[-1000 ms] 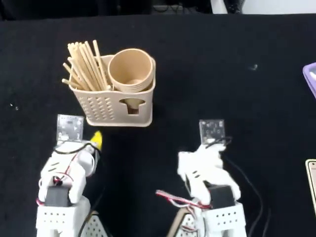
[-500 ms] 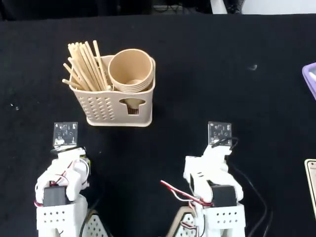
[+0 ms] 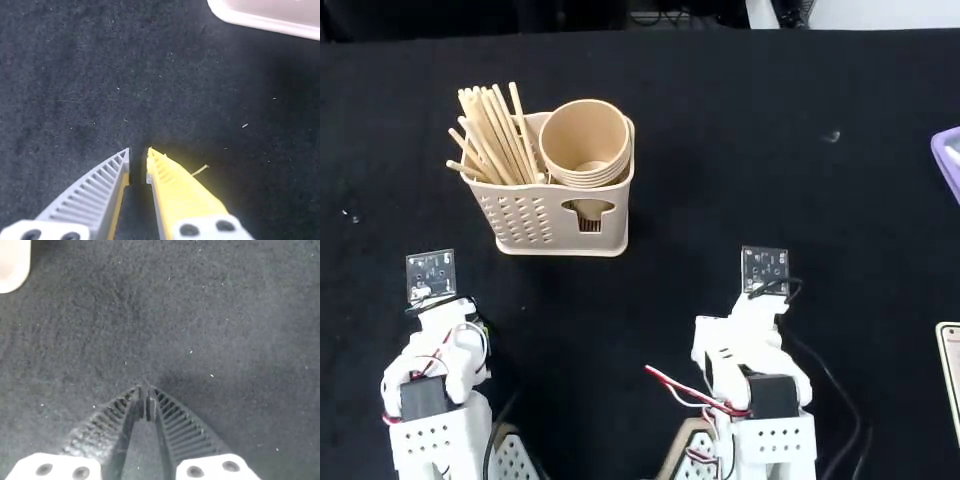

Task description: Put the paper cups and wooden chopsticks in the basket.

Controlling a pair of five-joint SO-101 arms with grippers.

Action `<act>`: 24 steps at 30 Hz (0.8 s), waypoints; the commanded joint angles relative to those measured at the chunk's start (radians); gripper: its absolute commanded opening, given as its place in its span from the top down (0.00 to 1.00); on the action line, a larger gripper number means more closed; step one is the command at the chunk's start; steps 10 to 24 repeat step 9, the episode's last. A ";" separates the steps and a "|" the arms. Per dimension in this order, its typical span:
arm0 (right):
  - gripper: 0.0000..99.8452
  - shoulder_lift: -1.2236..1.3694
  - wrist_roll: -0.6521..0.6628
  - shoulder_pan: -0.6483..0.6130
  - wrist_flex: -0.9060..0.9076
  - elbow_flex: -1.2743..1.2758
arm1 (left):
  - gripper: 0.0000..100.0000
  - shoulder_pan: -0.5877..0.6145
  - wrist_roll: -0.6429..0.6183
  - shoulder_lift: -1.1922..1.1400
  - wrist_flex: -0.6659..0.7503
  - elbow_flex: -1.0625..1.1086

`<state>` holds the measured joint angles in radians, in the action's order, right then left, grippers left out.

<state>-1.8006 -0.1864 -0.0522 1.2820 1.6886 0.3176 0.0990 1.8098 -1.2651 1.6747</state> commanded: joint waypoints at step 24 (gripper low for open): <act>0.98 -0.059 -0.002 0.020 0.008 -0.001 | 0.93 0.012 0.008 0.008 -0.003 0.024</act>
